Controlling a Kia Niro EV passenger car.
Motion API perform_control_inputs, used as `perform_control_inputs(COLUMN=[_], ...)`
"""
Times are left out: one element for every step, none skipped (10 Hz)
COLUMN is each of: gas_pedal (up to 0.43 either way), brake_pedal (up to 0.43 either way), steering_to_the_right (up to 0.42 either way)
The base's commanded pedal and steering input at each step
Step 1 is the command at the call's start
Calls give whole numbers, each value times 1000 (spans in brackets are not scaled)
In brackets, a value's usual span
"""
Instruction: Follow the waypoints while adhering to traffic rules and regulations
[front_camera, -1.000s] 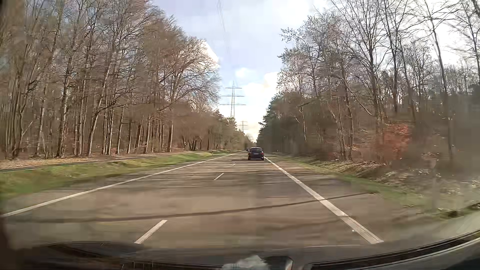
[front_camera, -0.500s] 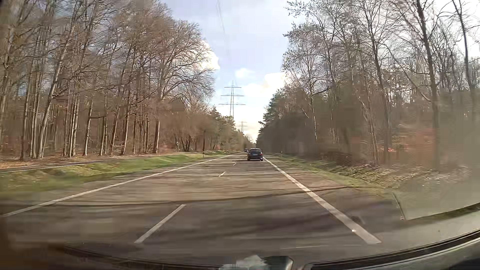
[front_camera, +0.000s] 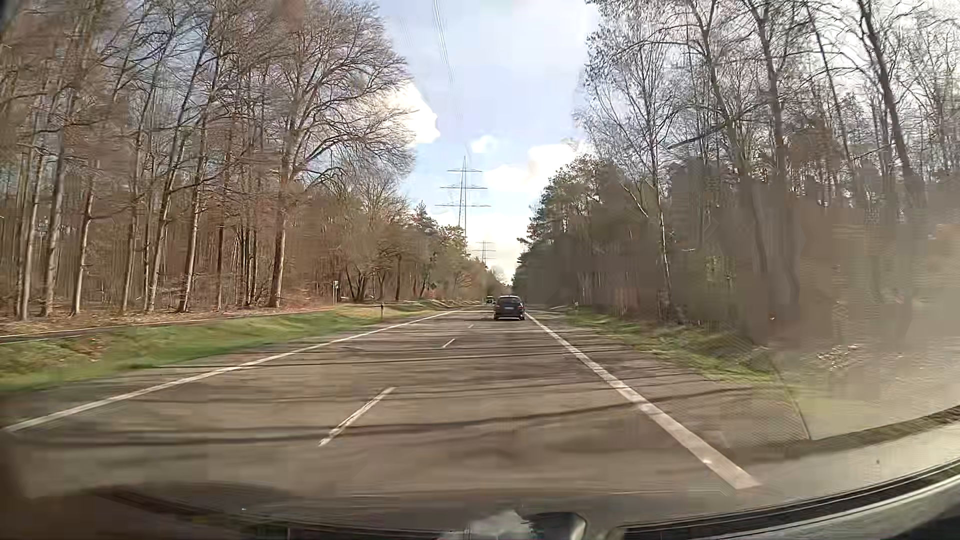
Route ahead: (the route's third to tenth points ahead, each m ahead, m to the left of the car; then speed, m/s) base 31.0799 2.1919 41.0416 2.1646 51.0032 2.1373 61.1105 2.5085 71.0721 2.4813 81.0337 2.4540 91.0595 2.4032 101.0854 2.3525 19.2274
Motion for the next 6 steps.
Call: perform_control_inputs(gas_pedal=[197,197,197,197,197,197], brake_pedal=[0,0,0,0,0,0], steering_to_the_right=[0,-1,-1,-1,-1,-1])
